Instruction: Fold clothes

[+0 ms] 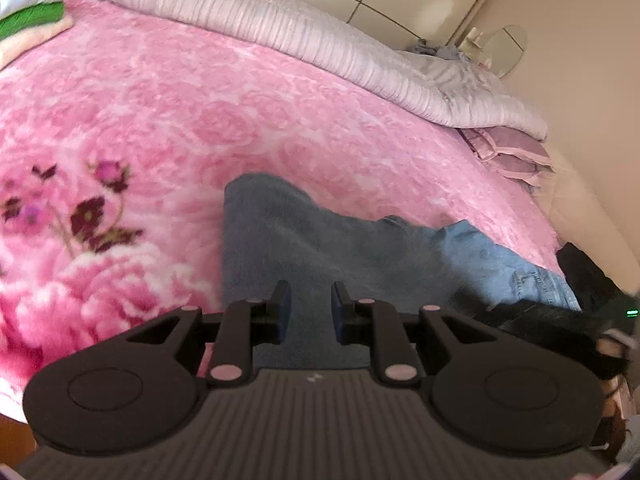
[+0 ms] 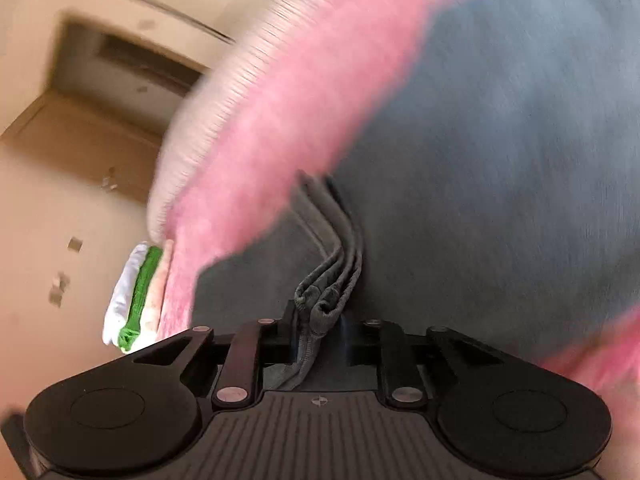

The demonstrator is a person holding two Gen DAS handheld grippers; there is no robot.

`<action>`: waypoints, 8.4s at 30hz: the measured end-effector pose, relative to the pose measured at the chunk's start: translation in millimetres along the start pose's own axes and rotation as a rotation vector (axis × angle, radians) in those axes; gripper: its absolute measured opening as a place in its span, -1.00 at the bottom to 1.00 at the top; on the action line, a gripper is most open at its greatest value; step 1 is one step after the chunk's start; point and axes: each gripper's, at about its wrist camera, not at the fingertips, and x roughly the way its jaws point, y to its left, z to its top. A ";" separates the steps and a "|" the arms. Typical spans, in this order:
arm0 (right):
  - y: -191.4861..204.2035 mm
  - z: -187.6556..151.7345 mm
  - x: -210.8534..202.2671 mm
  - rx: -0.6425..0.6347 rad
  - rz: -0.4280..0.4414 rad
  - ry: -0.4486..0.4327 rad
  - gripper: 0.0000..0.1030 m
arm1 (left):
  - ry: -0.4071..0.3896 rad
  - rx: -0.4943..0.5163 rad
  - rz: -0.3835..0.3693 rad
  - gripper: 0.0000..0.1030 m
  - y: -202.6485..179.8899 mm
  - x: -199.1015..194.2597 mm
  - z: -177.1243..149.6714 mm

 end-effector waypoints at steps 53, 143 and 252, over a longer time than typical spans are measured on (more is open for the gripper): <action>-138.1 82.9 -211.6 -0.235 -0.408 -0.521 -0.68 | 0.209 0.217 -0.107 -0.73 -147.3 130.6 -3.5; -162.2 145.9 -176.1 -0.418 -0.747 -0.198 -0.33 | 0.156 0.437 0.042 -0.88 -190.3 180.6 2.4; -248.5 64.3 -271.7 0.476 -0.133 -0.561 0.00 | 0.295 0.389 -0.241 -0.38 -292.3 174.5 -37.2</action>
